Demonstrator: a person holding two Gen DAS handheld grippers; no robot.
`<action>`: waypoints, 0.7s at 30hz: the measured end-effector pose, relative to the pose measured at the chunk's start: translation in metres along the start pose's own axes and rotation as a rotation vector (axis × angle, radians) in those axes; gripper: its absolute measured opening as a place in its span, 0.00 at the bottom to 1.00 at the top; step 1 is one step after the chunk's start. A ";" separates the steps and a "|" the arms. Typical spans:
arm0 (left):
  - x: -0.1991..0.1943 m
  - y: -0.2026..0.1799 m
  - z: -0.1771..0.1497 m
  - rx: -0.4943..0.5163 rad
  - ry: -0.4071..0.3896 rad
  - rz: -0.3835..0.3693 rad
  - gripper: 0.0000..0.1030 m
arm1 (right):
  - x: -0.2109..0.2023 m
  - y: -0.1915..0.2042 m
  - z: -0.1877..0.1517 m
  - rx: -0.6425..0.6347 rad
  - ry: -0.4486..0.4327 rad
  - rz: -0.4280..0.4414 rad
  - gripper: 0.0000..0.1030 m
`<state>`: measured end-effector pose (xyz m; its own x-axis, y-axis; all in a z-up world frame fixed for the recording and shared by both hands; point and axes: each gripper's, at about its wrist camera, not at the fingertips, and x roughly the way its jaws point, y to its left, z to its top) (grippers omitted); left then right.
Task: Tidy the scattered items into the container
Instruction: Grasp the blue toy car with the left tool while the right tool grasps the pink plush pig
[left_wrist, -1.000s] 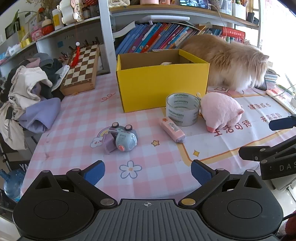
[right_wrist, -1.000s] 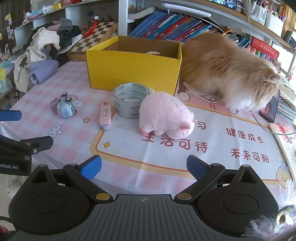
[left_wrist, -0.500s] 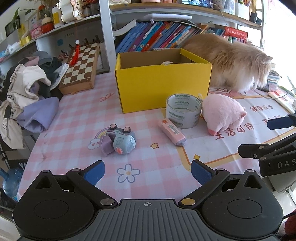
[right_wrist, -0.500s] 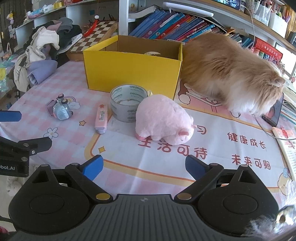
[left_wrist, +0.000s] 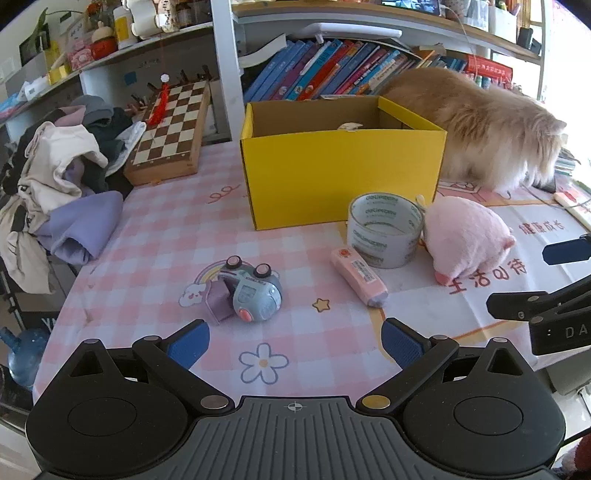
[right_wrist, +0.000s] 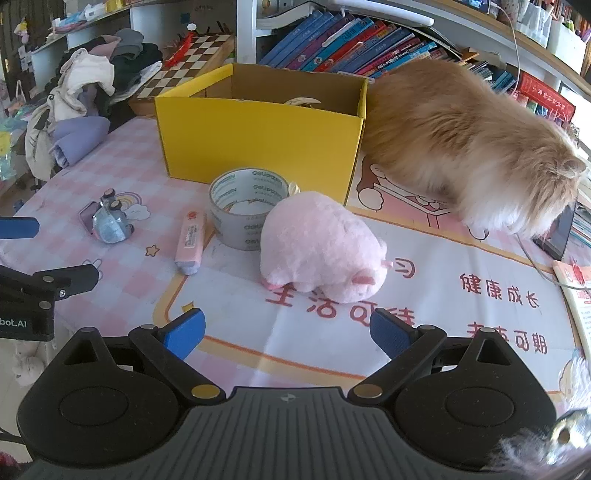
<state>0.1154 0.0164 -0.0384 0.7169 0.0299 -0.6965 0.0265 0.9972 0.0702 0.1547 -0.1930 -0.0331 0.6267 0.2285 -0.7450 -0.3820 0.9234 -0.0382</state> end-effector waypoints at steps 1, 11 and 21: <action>0.002 0.001 0.001 -0.003 0.002 0.002 0.98 | 0.001 -0.001 0.001 0.001 0.000 0.000 0.94; 0.017 0.004 0.012 -0.024 0.012 0.019 0.98 | 0.016 -0.008 0.014 -0.008 0.015 0.006 0.94; 0.036 0.012 0.020 -0.063 0.027 0.048 0.98 | 0.033 -0.017 0.024 -0.012 0.040 0.009 0.94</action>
<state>0.1557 0.0277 -0.0480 0.6971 0.0790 -0.7126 -0.0521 0.9969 0.0596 0.1984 -0.1941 -0.0412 0.5957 0.2240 -0.7713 -0.3955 0.9176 -0.0389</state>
